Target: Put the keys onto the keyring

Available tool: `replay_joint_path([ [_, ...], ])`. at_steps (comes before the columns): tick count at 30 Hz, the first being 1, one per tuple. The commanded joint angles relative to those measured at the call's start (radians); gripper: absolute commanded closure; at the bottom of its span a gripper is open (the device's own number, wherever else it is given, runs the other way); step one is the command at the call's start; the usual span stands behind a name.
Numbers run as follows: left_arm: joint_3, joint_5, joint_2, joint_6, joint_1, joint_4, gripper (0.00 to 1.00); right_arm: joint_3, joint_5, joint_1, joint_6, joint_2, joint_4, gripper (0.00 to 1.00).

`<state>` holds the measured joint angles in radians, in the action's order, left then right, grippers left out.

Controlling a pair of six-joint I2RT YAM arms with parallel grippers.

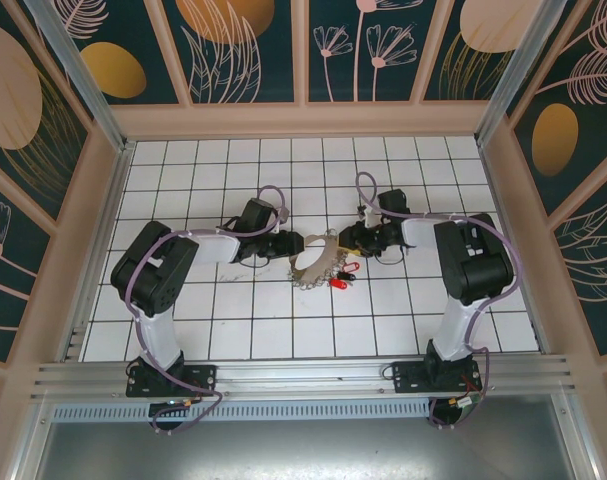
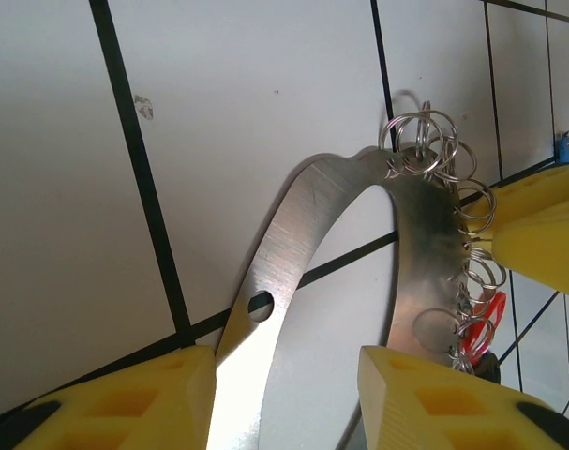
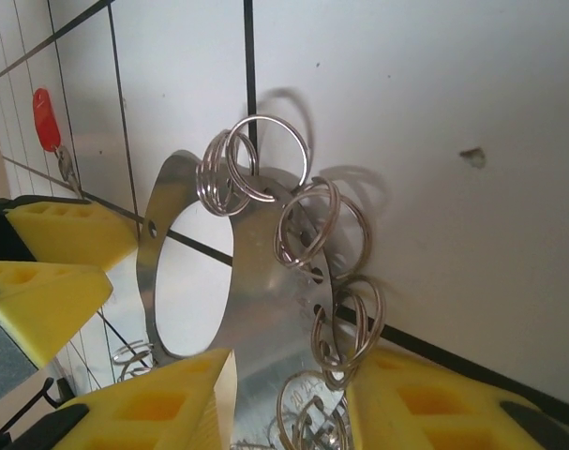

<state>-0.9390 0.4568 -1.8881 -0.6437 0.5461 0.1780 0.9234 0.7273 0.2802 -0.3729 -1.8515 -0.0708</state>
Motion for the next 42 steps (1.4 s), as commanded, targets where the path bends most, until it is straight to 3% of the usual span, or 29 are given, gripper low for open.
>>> replay_joint_path([
  [1, -0.008, 0.024, -0.064, 0.016, 0.026, -0.028, 0.56, 0.013, -0.023, 0.020, 0.014, -0.043, 0.002, 0.66],
  [6, -0.001, -0.001, -0.060, 0.024, 0.026, -0.045, 0.54, 0.028, -0.145, 0.012, 0.033, -0.006, -0.041, 0.64],
  [11, -0.006, 0.025, -0.075, 0.028, 0.027, -0.040, 0.54, 0.040, 0.020, 0.007, 0.034, -0.042, 0.026, 0.65],
  [16, -0.016, 0.021, -0.077, 0.024, 0.026, -0.032, 0.54, 0.045, 0.057, 0.008, 0.048, -0.054, 0.066, 0.67],
  [28, 0.002, 0.001, -0.052, 0.012, 0.027, -0.008, 0.53, 0.029, 0.084, -0.012, 0.054, -0.040, 0.099, 0.86],
  [30, 0.007, -0.017, -0.038, 0.010, 0.027, -0.002, 0.53, 0.028, 0.096, -0.018, 0.052, -0.040, 0.102, 0.93],
  [34, 0.018, -0.074, -0.006, 0.013, 0.028, -0.006, 0.48, 0.017, 0.104, -0.028, 0.047, -0.018, 0.114, 0.96],
  [38, 0.023, -0.204, 0.044, 0.033, 0.028, -0.048, 0.37, -0.011, 0.108, -0.044, 0.045, 0.036, 0.145, 1.00],
  [42, 0.014, -0.206, 0.082, 0.058, 0.017, -0.065, 0.26, -0.064, 0.154, -0.075, 0.009, 0.112, 0.228, 1.00],
])
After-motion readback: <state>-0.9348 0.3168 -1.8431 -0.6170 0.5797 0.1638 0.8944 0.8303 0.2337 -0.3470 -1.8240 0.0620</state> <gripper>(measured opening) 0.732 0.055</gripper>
